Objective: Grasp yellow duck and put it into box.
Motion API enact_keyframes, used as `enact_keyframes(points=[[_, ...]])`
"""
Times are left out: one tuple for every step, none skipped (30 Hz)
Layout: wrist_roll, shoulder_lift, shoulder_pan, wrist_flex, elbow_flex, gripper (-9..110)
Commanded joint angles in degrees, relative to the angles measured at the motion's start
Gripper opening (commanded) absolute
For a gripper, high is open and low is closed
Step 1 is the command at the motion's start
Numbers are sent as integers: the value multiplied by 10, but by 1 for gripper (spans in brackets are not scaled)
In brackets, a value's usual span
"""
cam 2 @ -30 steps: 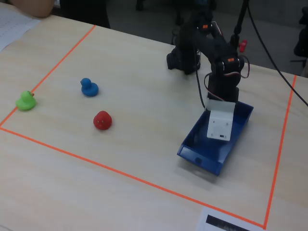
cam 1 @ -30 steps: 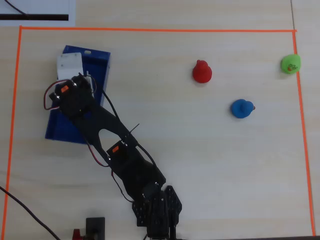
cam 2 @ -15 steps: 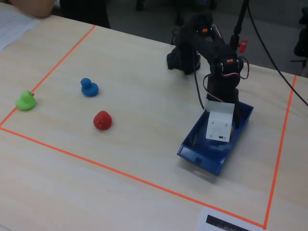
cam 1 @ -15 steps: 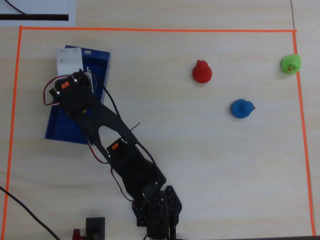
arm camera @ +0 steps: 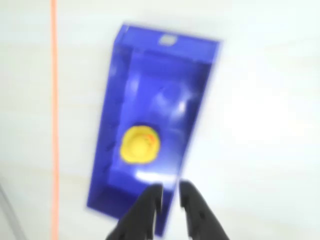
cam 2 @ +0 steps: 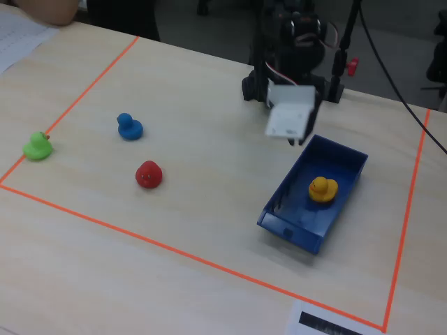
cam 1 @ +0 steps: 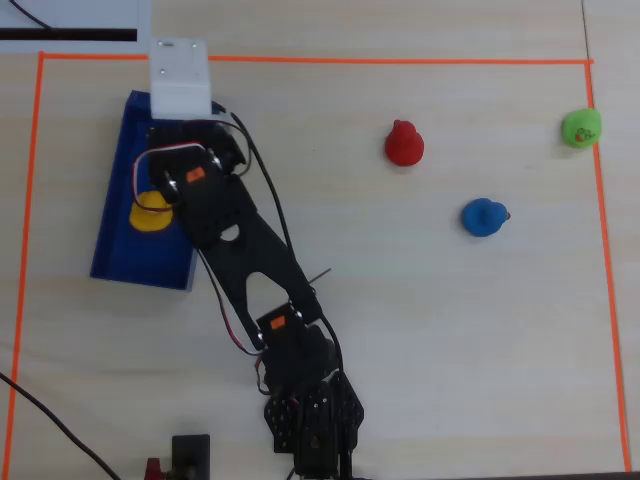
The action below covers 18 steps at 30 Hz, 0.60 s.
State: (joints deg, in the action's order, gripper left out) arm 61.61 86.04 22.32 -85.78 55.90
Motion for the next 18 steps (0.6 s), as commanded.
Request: enact_keyframes(points=[[47,226,-84,64,276,0],[67,279,-104,85,356,0],[87,330,-123,105,432,0],[106,379,-142,120,501,0],[121,423,-158,129,558,0],[134,460,-170,129,607,0],[142,491,-178,123,645,0],[146,519,-185,116,678,0],[149,546,-188,112,710,0],[151,570,-189,111,744,0],[156,597,-189,111,778,0],[159,623,-188,112,811,0],[162,650,-187,113,844,0],[167,679,-185,114,879,0],[171,708,-185,114,912,0],[178,740,-185,113,947,0],[184,774,-185,111,980,0],[191,809,-185,107,1014,0]])
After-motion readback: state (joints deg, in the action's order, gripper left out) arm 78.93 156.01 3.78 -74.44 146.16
